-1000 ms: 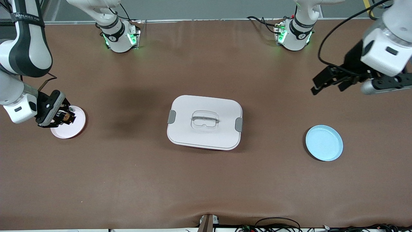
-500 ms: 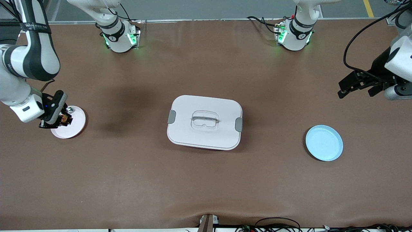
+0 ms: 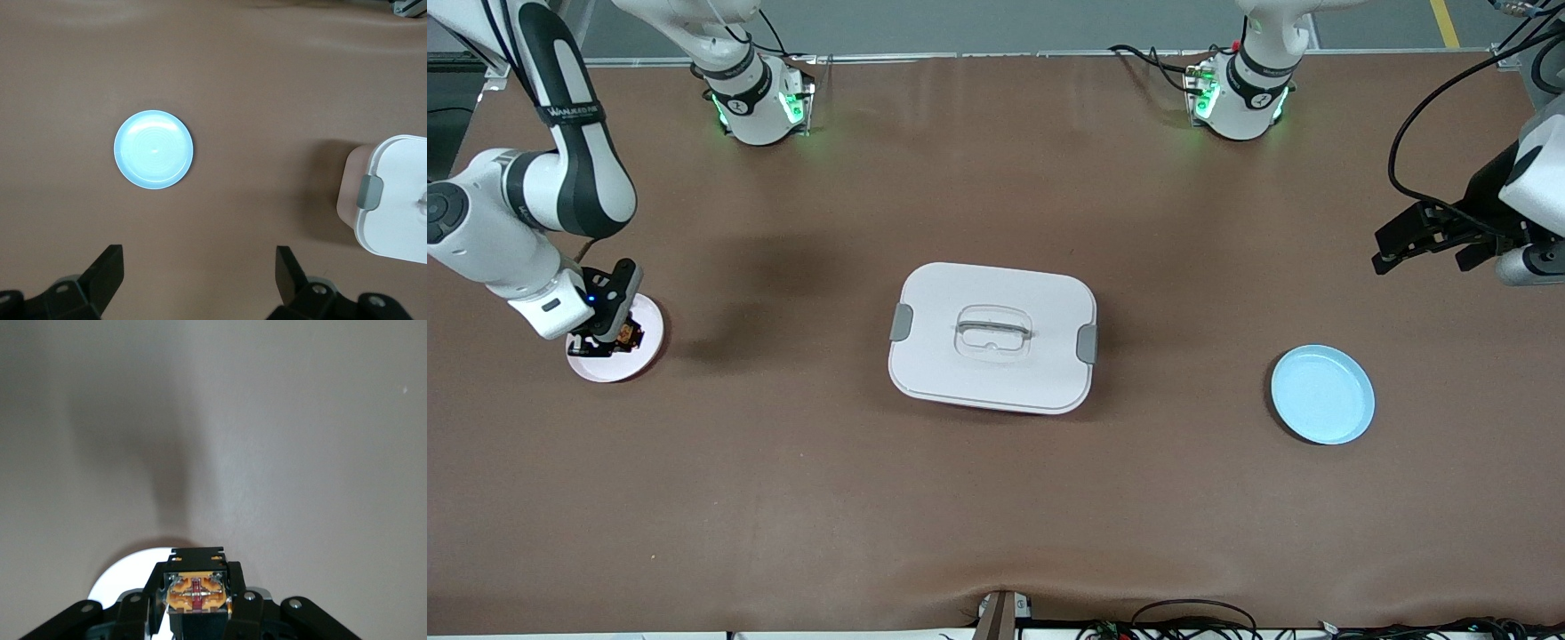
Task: Transfer orange switch to right arm and place
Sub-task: 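Lower the switch onto the white plate with the right gripper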
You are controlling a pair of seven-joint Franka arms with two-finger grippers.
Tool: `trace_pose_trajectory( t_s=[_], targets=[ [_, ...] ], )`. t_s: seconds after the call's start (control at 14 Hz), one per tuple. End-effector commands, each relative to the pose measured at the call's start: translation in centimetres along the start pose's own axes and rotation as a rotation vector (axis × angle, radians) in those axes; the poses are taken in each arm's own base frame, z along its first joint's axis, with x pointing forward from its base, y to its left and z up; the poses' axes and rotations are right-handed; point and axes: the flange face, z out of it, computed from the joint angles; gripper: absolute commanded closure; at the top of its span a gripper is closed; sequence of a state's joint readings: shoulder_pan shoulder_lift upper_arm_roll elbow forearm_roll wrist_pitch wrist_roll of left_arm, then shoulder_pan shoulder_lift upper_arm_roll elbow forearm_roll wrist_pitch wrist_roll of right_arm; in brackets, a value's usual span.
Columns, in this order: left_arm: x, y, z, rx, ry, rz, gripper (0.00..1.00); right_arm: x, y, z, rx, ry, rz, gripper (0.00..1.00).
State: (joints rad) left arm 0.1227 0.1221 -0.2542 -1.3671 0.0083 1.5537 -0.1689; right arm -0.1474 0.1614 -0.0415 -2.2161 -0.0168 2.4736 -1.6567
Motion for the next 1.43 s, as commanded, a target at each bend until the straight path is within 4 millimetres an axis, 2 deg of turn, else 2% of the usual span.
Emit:
trace_pose_trajectory(
  t_s=[0.0,0.21,0.43,0.57,0.71,1.14,1.36],
  targets=[
    [-0.2,-1.0,-0.1,0.021,-0.004,0.017,0.0,-3.2,-0.2,2.4,-0.005,-0.015,-0.037,1.0],
    [-0.2,-0.6,0.0,0.019,-0.006,0.034,0.0,-5.7,-0.8,5.4,0.004,-0.016,-0.049,1.0],
    [-0.6,0.5,-0.4,0.02,-0.001,0.053,0.0,-7.0,-1.0,7.1,0.005,-0.016,-0.058,1.0],
    [-0.9,1.5,-0.5,0.026,0.002,0.068,0.0,-6.9,-1.3,8.5,0.027,-0.01,-0.065,1.0],
    [-1.6,2.3,-1.2,0.039,0.001,0.075,0.0,-7.0,-1.4,9.0,0.032,-0.009,-0.063,1.0],
    [-1.4,1.7,0.2,0.045,-0.026,0.066,0.0,-6.9,-1.8,11.0,0.046,-0.002,-0.118,1.0],
    [-1.2,0.7,1.2,0.042,-0.033,0.044,0.0,-7.7,-2.2,11.8,0.054,-0.001,-0.114,1.0]
  ],
)
